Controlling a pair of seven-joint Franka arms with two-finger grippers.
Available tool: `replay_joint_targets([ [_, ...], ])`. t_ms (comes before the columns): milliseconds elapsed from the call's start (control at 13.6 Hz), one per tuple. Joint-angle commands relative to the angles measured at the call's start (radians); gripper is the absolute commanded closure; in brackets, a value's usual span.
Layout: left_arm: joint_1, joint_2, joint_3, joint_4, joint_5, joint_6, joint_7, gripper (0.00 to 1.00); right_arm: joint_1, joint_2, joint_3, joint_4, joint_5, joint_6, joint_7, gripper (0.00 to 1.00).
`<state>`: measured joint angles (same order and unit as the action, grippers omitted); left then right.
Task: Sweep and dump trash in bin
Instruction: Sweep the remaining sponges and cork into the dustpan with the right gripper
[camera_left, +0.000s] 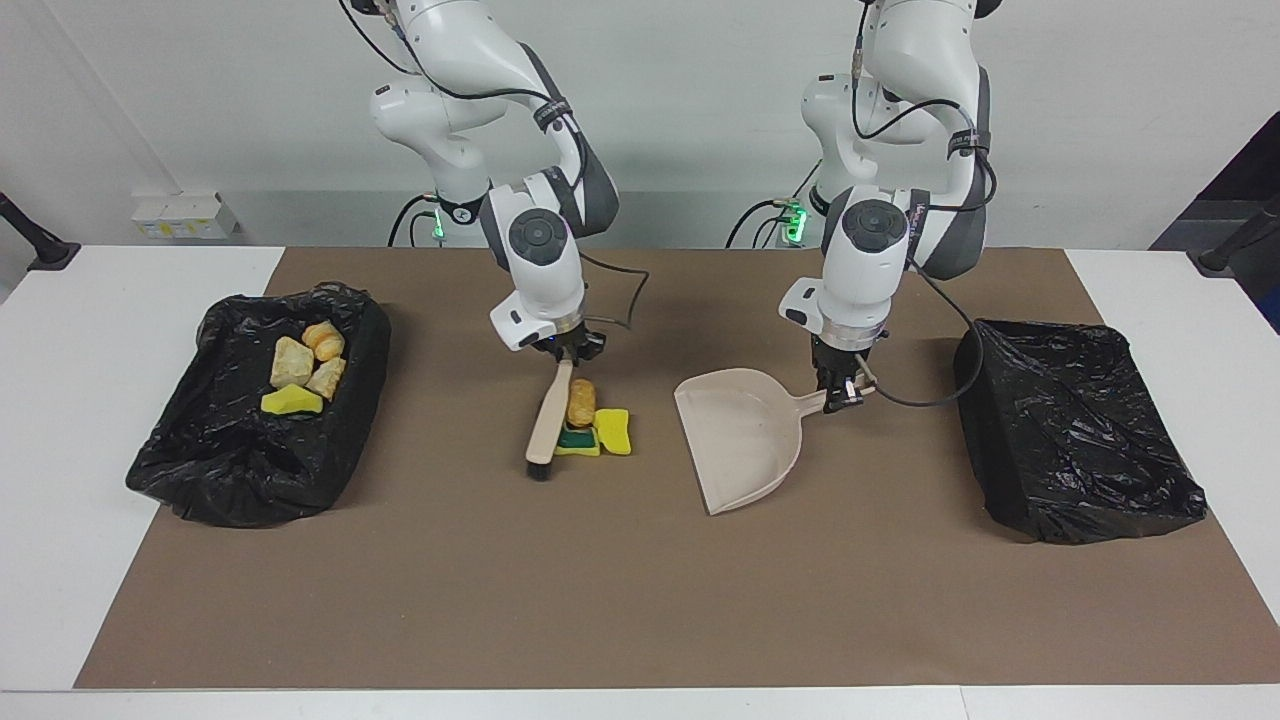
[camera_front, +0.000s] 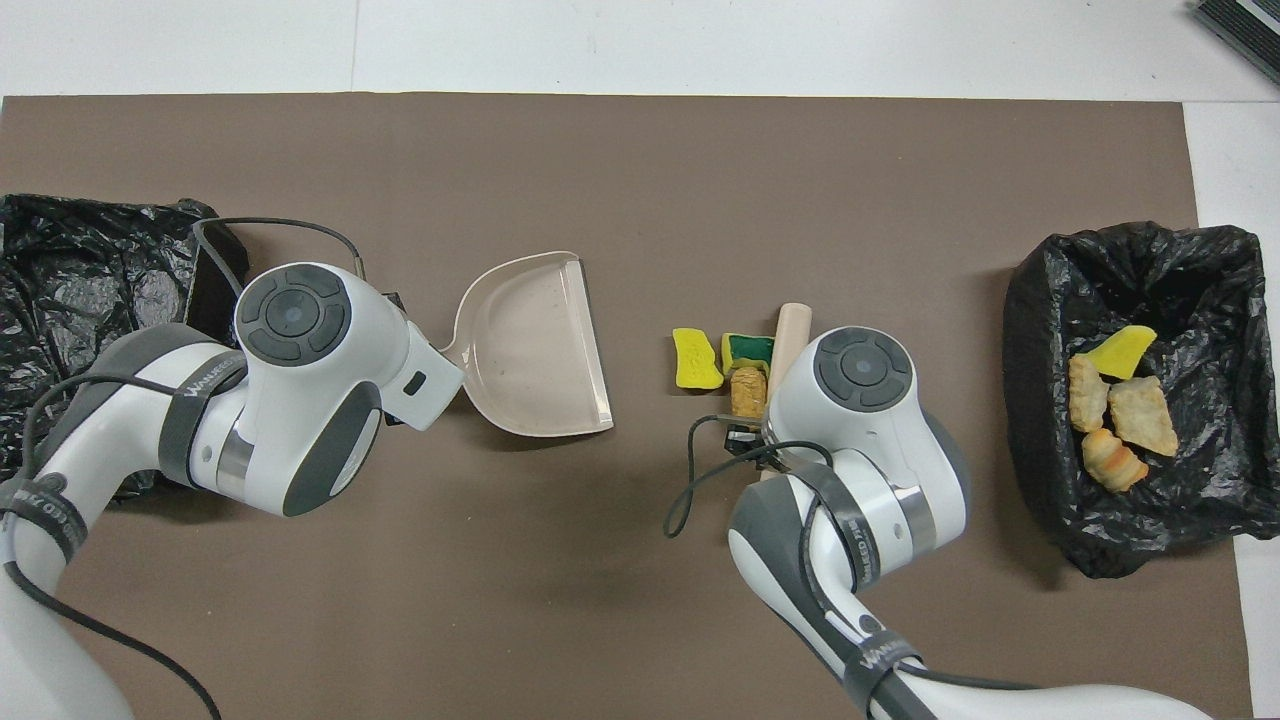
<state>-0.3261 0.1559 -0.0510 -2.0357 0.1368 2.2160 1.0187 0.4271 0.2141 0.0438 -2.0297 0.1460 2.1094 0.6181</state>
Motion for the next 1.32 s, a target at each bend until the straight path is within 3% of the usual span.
replay_joint_targets([
  [0,-0.014,-0.026,0.01,-0.04,0.018,0.022,-0.002,1.0,0.05,0.082,0.001,0.115,0.085,-0.009,0.0,1.0],
  [294,-0.011,-0.024,0.008,-0.038,0.018,0.022,0.0,1.0,0.096,0.117,0.04,0.181,0.122,-0.02,-0.096,1.0],
  [735,0.001,-0.022,0.008,-0.034,0.018,0.022,0.009,1.0,0.098,0.12,0.093,0.258,0.345,-0.057,-0.198,1.0],
  [956,0.002,-0.021,0.008,-0.032,0.018,0.024,0.014,1.0,0.064,0.062,0.081,0.272,0.32,-0.196,-0.199,1.0],
  [1250,0.002,-0.021,0.008,-0.034,0.018,0.022,0.035,1.0,-0.023,-0.027,0.08,0.24,0.19,-0.391,-0.182,1.0],
])
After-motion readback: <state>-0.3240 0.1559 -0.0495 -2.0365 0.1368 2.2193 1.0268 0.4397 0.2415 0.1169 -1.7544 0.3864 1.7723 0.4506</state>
